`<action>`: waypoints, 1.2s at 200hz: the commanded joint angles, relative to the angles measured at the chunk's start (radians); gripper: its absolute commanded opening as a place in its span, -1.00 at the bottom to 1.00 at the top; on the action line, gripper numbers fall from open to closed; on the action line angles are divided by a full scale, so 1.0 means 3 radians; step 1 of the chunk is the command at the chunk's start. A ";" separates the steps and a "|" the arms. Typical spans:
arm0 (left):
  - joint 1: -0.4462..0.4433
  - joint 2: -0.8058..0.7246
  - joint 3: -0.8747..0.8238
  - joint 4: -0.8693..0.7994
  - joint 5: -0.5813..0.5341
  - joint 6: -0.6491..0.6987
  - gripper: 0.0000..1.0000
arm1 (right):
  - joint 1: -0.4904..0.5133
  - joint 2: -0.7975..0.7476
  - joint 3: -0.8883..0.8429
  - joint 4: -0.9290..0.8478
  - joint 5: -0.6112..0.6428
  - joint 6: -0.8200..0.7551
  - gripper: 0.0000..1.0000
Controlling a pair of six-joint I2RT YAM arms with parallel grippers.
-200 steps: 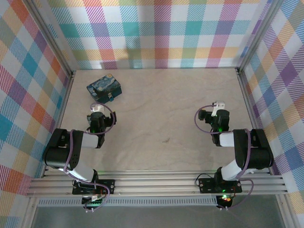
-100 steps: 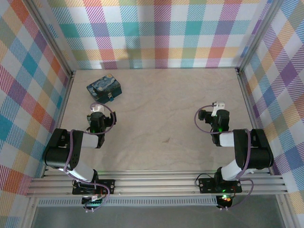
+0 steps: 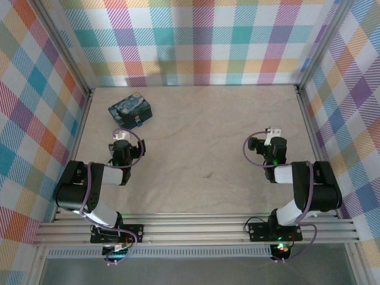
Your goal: Unlock the padlock with the key
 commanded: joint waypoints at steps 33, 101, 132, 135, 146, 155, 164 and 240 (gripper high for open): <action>0.0029 -0.0002 0.0064 0.0053 0.0055 -0.0030 1.00 | -0.0003 -0.0014 0.0044 0.0046 -0.0051 0.0003 0.99; 0.0028 -0.0011 0.0052 0.0073 0.0054 -0.0029 1.00 | -0.0004 -0.0066 0.0094 -0.0076 -0.0240 -0.0077 0.99; 0.0029 -0.0271 0.0356 -0.0704 0.0005 -0.0057 1.00 | -0.0003 -0.0351 0.0318 -0.0704 -0.0395 -0.0140 0.99; 0.0031 -0.0313 0.0430 -0.0895 -0.0015 -0.0078 1.00 | -0.0001 -0.0386 0.0329 -0.0795 -0.0406 -0.0145 0.99; 0.0031 -0.0414 0.0699 -0.1402 -0.0072 -0.0153 1.00 | 0.0001 -0.0514 0.0371 -0.0975 -0.0425 -0.0146 0.99; 0.0030 -0.0502 0.0860 -0.1731 -0.0047 -0.0197 1.00 | -0.0003 -0.0630 0.0412 -0.1137 -0.0418 -0.0119 0.99; 0.0030 -0.0605 0.0957 -0.1907 -0.0033 -0.0253 1.00 | -0.0001 -0.0721 0.0480 -0.1311 -0.0364 -0.0014 1.00; 0.0583 0.0146 0.3088 -0.4397 0.0436 -0.1028 1.00 | -0.0001 -0.0486 0.1798 -0.3422 -0.0830 0.1043 0.99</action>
